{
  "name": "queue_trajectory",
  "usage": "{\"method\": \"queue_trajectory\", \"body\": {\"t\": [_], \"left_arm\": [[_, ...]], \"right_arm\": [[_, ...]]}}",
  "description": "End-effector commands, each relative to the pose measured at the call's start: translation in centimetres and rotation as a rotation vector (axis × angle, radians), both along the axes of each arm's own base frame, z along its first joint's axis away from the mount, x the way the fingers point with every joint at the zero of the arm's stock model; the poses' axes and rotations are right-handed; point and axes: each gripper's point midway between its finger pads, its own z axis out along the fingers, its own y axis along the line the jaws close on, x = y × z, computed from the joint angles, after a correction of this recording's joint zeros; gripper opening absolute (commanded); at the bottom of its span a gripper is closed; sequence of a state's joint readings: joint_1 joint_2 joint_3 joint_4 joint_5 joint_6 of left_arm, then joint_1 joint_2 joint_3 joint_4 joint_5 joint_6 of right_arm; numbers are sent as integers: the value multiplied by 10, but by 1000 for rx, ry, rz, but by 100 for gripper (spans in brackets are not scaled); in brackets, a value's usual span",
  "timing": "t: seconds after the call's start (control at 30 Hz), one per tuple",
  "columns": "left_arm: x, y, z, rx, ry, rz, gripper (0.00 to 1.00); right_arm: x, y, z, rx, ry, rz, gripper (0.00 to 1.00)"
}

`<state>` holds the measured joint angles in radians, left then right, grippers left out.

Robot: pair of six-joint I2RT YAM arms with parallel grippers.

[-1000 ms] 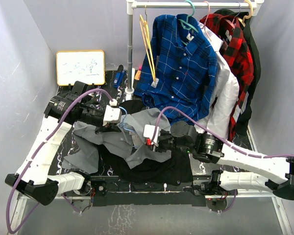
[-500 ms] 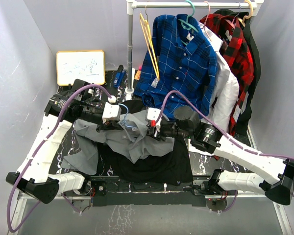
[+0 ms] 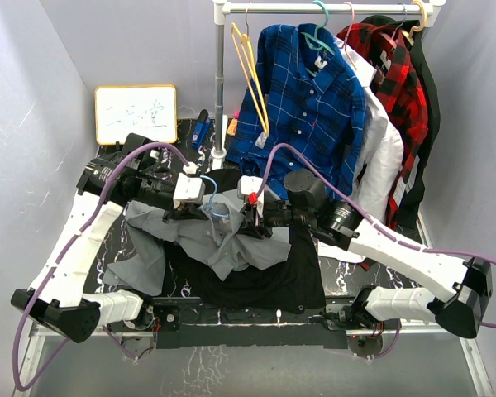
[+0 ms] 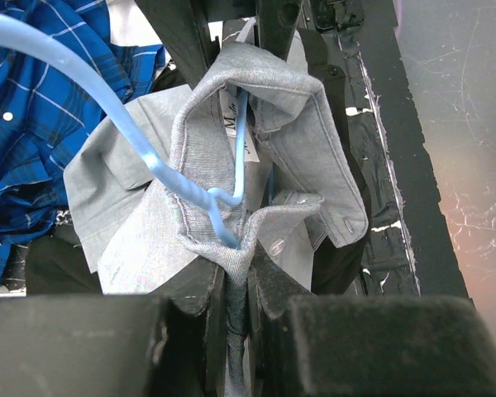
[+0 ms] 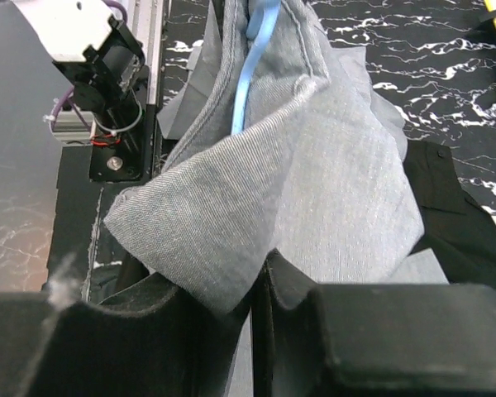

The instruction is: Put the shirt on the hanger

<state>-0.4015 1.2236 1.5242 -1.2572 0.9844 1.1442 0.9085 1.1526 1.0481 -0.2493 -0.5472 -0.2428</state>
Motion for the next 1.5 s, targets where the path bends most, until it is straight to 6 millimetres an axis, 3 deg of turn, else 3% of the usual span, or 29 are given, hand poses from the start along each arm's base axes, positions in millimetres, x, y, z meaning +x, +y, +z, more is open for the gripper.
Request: {"method": "queue_trajectory", "body": {"t": [0.0,0.2,0.3,0.33,0.53,0.6,0.67,0.7,0.73,0.77,0.93,1.2,1.47], "left_arm": [[-17,-12,17,-98,62,-76,0],[-17,-16,25,-125,73,-89,0],[-16,-17,26,-129,82,-93,0],[-17,-17,26,-131,80,-94,0],[-15,-16,24,-117,81,-80,3],[-11,-14,23,-93,61,-63,16],[-8,-11,21,-68,51,-45,37],[-8,-9,21,-56,50,-38,54],[-8,-8,19,-45,48,-34,83],[-8,-6,18,-33,48,-33,97],[5,4,14,47,-9,30,98],[105,42,-1,213,-245,518,98],[108,60,-36,285,-239,604,98]], "right_arm": [[5,15,60,171,-80,28,20],[10,23,52,162,-50,26,19],[12,26,48,153,-37,24,9],[14,26,49,152,-38,16,0],[23,8,51,162,-44,-111,0],[21,-9,53,175,-55,-168,0],[20,-23,45,172,-43,-226,0],[17,-34,46,185,-42,-256,0],[16,-40,42,181,-27,-280,0],[14,-47,37,171,-13,-300,0],[8,-74,14,118,47,-392,0],[-5,-110,21,122,65,-476,0],[-8,-125,34,123,52,-514,0]]}}
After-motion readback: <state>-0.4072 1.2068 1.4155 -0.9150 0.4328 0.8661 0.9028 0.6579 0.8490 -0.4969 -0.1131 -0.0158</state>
